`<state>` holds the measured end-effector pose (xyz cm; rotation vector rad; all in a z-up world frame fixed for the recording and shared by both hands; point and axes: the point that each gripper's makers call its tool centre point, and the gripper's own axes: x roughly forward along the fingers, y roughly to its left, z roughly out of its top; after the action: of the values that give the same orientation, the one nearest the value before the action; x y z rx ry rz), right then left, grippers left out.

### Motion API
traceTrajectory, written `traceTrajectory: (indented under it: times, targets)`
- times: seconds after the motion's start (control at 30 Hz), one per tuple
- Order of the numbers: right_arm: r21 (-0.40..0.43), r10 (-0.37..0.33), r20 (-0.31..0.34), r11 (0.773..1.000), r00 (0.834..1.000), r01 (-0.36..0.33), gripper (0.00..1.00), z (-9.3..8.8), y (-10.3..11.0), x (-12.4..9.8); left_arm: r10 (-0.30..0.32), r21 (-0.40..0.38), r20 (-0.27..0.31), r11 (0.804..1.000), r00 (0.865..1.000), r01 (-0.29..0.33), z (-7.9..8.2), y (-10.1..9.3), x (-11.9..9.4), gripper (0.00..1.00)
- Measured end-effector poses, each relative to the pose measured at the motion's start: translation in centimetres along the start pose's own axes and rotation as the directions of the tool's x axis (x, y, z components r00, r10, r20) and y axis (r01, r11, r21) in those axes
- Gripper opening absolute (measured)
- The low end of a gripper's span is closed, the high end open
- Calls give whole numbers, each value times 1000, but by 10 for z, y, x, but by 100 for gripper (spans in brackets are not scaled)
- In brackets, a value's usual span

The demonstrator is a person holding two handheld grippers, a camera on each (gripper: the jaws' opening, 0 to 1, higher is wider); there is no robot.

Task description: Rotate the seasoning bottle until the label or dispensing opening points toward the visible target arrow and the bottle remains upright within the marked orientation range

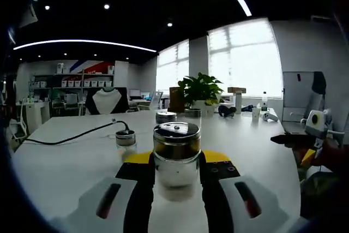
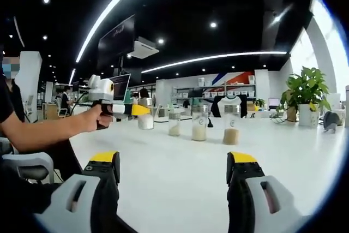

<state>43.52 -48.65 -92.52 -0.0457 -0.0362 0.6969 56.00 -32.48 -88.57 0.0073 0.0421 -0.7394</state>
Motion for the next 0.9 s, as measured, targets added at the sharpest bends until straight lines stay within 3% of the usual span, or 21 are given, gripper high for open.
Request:
traceTrajectory:
  times: [0.1, 0.17, 0.27, 0.33, 0.43, 0.67, 0.77, 0.9]
  targets:
    - [-5, 87, -6, 996, 996, -87, 85, 1, 13, 5, -9, -6, -15, 1000, 1000, 9, -6, -7, -2, 33]
    - [-29, 105, -11, 994, 994, -105, 88, 1, 16, 9, -32, -32, -9, 999, 999, 32, -8, -14, -3, 33]
    - [-100, 190, 3, 977, 982, -189, 73, 7, 30, 13, -44, -49, 5, 998, 999, 44, -9, -22, -5, 33]
    - [-89, 217, 43, 973, 975, -212, 67, 14, 36, 17, -44, -49, 12, 998, 999, 45, -8, -27, -6, 33]
    - [-80, 217, 63, 974, 974, -211, 72, 16, 38, 23, -52, -59, 29, 997, 998, 53, -5, -32, -6, 33]
    - [-87, 240, 35, 968, 970, -236, 65, 8, 40, 36, -78, -52, 31, 995, 996, 80, -7, -52, -9, 33]
    - [-64, 258, 58, 965, 964, -254, 61, 13, 42, 43, -106, -54, 51, 993, 993, 109, -7, -62, -10, 33]
    - [-131, 285, 9, 951, 959, -281, 61, 10, 49, 53, -129, -67, 44, 989, 991, 132, -12, -75, -10, 33]
